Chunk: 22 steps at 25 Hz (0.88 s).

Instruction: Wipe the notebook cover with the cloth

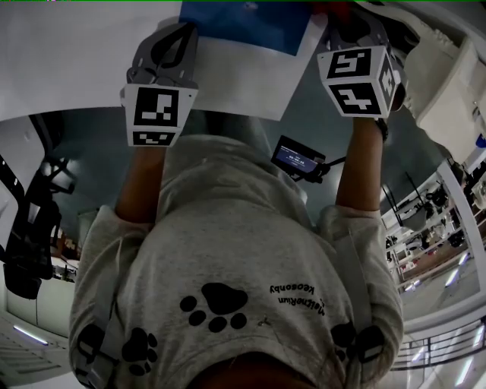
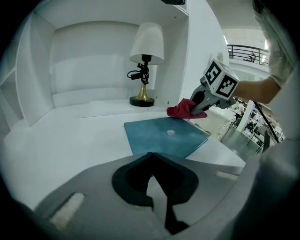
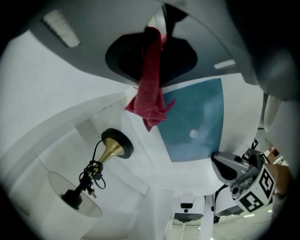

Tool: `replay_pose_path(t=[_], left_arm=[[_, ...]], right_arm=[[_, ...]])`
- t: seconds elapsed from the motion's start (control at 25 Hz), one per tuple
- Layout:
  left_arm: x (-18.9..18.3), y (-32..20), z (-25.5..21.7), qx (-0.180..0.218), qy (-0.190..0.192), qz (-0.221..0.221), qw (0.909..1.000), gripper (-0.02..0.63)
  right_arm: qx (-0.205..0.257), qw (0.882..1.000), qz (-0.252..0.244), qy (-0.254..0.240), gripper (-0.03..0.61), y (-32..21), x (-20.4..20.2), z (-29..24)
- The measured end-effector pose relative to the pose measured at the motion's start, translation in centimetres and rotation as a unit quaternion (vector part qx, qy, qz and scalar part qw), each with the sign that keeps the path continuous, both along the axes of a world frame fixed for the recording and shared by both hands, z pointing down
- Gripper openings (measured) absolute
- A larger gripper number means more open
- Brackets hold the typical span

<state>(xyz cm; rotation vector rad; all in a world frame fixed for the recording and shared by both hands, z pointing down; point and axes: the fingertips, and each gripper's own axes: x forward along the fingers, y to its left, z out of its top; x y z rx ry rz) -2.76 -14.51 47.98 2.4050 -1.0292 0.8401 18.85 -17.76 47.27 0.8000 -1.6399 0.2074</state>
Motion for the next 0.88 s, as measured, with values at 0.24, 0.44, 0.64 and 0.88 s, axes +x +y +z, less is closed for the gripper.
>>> replay_pose_path(t=[0.24,0.44,0.64,0.88], left_arm=[[0.0,0.0,0.0,0.002,-0.003,0.001,1.0,-0.002],[0.0,-0.1,-0.2,0.003,-0.002,0.001,1.0,-0.002],[-0.1,0.1,-0.2,0.003,-0.002,0.001,1.0,-0.002],[0.0,0.1,-0.4,0.004,-0.003,0.0,1.0,-0.002]], right_arm=[[0.058,0.997,-0.021,-0.037,0.044,-0.6,-3.4,-4.9],[0.069,0.993,-0.065,-0.076,0.044,-0.4,-9.0,-6.7],[0.055,0.985,-0.123,-0.105,0.044,0.2,-15.0,-5.8],[0.012,0.98,-0.169,-0.108,0.044,0.1,-19.4,-2.8]])
